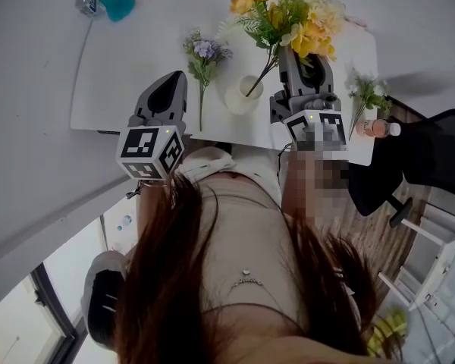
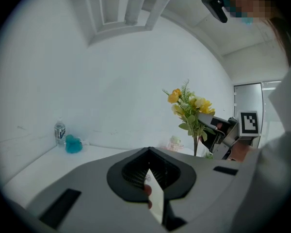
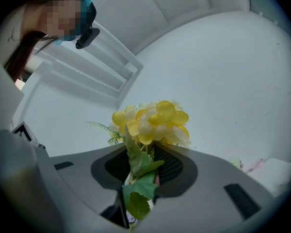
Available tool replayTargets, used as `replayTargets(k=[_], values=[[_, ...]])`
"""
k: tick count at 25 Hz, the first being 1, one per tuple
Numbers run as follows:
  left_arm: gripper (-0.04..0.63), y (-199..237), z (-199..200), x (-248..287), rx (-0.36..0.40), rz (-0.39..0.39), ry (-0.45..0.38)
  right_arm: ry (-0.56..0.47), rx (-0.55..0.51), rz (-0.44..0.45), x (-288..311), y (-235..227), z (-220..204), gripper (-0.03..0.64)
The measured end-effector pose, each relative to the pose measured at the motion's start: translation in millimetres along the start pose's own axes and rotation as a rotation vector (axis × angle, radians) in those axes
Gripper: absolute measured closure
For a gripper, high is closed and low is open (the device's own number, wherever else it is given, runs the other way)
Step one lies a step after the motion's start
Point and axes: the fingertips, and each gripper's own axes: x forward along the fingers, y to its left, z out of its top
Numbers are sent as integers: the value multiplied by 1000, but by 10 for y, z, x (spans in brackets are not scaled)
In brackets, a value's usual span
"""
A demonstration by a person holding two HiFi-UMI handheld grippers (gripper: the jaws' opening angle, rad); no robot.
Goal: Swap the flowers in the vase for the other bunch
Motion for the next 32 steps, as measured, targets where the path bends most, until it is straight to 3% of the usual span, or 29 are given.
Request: replayTargets(k=[20,32], values=[[592,14,-95,49,1,-30,18,114,-184,56,-113,353,-588,476],[592,-47,-158,70,-13,-48,28,265,-286,101,-301,516,-1025,453]])
